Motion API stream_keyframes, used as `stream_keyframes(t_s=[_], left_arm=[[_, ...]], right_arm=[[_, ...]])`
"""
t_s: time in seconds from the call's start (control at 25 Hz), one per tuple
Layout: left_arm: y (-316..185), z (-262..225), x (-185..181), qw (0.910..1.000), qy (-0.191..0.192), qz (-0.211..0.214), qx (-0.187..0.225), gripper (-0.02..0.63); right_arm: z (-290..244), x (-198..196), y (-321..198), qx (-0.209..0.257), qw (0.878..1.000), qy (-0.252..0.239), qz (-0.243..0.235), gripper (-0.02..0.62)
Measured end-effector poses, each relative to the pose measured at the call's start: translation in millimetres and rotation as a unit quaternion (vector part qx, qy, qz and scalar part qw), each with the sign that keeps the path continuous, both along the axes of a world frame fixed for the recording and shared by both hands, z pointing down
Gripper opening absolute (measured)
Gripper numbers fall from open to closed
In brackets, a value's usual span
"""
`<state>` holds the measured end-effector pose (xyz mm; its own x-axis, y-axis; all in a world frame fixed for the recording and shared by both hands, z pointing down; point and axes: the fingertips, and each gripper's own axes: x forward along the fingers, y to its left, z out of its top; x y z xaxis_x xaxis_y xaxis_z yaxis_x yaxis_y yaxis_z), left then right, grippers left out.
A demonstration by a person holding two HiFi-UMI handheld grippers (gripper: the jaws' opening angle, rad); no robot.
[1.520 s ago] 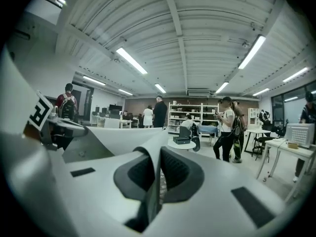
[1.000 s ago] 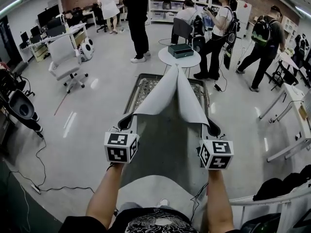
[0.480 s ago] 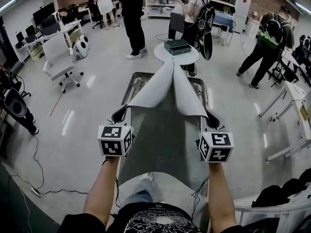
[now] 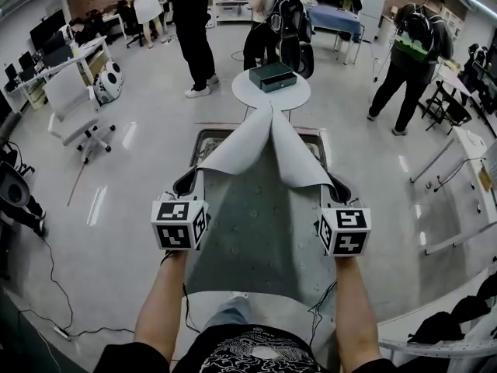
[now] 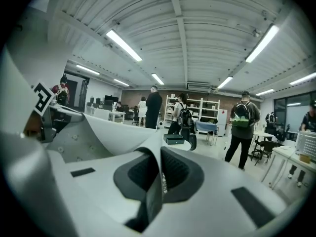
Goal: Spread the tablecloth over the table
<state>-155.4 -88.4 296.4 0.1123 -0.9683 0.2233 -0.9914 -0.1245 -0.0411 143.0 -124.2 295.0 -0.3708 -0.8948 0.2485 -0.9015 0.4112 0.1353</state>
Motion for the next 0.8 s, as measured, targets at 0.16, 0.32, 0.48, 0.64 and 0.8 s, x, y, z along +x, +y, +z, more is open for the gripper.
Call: stream_keyframes(t_s=[0.16,0.32,0.48,0.64,0.8], left_arm=[[-44,9,-15,0.9999,0.002,0.012,-0.011,0.008],[-82,20,-31,0.9995,0.007,0.018,-0.025,0.008],[-116,33,-44,0.999,0.011,0.024,-0.036,0.008],[-142,50,-57,0.9983,0.015,0.028,-0.049,0.008],[-164,73,-67,0.9971,0.022,0.029,-0.067,0.008]], right_arm=[[8,-9,-41,-0.012,1.0,0.013,0.016,0.008],[14,-18,-80,-0.023,0.999,0.026,0.026,0.008],[26,-25,-113,-0.033,0.998,0.036,0.035,0.008],[40,-31,-142,-0.045,0.997,0.05,0.04,0.008],[63,-35,-165,-0.061,0.995,0.065,0.043,0.008]])
